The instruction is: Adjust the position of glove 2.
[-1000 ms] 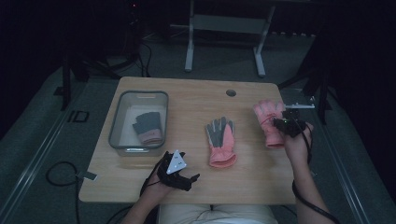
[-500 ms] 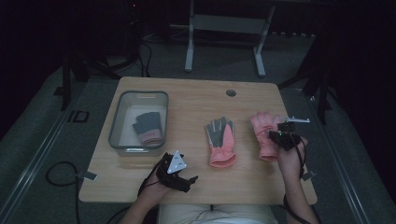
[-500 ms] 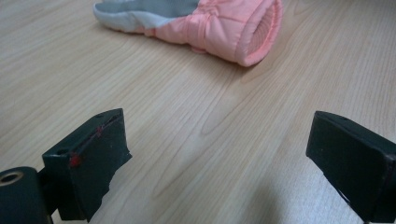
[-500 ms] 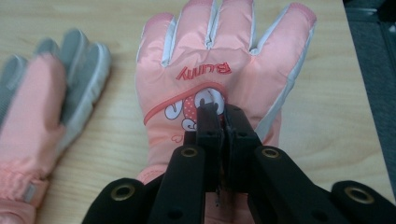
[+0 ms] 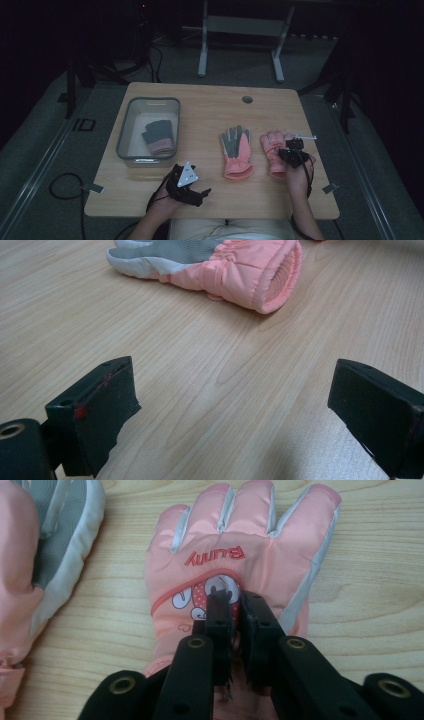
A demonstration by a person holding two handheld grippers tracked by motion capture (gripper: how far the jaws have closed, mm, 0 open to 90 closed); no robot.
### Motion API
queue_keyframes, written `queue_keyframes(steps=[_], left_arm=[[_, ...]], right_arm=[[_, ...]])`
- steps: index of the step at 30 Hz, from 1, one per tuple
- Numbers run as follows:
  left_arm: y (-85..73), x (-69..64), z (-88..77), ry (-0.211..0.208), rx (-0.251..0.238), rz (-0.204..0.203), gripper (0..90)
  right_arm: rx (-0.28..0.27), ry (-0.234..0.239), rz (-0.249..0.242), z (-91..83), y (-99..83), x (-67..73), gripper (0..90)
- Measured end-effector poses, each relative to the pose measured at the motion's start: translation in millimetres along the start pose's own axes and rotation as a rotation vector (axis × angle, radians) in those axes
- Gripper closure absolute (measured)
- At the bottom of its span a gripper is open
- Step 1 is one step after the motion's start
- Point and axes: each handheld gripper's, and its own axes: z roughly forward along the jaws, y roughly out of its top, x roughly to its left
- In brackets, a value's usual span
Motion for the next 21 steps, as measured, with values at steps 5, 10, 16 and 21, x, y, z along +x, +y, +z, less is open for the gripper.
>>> queue_keyframes(steps=[5, 10, 16, 21], left_arm=[[-0.3, -0.2, 1.3, -0.006, 0.011, 0.008, 5.0], [-0.7, -0.3, 2.1, -0.010, 0.006, 0.006, 5.0], [-0.5, -0.8, 2.3, -0.017, 0.007, 0.008, 5.0], [-0.1, -1.0, 2.1, -0.017, 0.006, 0.008, 5.0]], right_arm=[[-0.009, 0.019, 0.011, -1.9, -1.3, -4.2, 75.9], [-0.046, 0.037, -0.081, -21.3, 6.7, -9.6, 63.3], [-0.084, 0.141, -0.207, -36.6, 13.0, -17.6, 57.1], [-0.076, 0.207, -0.325, -41.0, 19.8, -25.9, 57.8]])
